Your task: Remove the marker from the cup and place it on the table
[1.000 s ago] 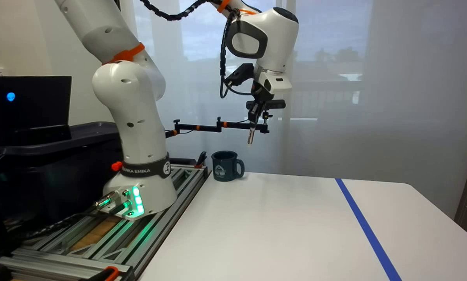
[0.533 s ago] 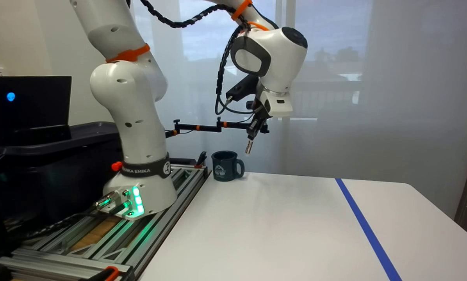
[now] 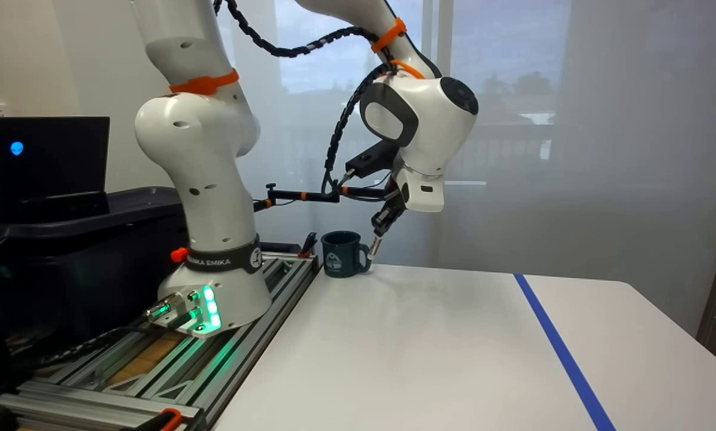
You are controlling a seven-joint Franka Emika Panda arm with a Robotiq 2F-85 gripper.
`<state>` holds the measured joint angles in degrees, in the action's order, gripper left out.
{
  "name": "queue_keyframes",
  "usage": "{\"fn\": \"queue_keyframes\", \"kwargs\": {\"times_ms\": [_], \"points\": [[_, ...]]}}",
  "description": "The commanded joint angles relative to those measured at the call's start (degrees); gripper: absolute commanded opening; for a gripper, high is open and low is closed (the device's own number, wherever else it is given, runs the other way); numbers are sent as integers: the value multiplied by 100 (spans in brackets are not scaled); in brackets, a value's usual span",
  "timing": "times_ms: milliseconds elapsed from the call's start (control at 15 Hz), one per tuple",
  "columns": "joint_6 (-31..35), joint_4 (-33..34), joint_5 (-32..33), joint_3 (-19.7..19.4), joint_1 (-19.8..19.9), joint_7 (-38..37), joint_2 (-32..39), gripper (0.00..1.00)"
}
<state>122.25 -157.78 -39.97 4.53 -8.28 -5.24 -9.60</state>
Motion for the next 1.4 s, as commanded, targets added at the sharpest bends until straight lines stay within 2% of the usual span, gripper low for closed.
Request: {"fn": "queue_keyframes", "kwargs": {"times_ms": [0,600,1333], "points": [[176,6,-92,62,73,-38,258,5],[316,9,229,29,192,-297,758,5],[268,16,1708,-174,524,-962,892,5]]}}
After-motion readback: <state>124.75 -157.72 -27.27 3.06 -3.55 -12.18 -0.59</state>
